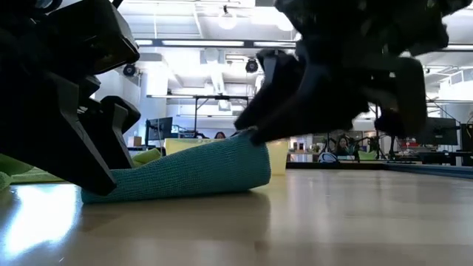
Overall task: Roll microfiber towels into tight, uniform cylinder then place into a basket
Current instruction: Roll the blue microfiber towel
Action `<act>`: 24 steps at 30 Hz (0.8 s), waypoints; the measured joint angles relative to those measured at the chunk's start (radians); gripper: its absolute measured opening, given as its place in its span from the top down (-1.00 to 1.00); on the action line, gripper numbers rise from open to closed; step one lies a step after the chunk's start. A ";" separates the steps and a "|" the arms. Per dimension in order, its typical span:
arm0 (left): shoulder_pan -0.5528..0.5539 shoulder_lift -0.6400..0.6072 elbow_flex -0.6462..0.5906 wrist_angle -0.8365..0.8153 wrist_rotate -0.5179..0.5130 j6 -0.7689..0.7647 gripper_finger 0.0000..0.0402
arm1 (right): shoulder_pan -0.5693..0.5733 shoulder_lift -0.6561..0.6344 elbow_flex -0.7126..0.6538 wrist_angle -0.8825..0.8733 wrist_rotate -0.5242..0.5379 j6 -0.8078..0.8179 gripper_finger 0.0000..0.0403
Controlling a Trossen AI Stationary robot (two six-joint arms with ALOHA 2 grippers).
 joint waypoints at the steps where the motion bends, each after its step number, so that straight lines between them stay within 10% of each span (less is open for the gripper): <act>1: 0.000 0.000 0.000 0.000 0.000 -0.003 0.21 | -0.005 0.010 0.000 0.004 -0.008 0.014 0.23; 24: -0.001 -0.094 -0.004 -0.089 -0.007 -0.003 0.21 | -0.090 0.090 0.006 -0.057 -0.129 0.366 0.42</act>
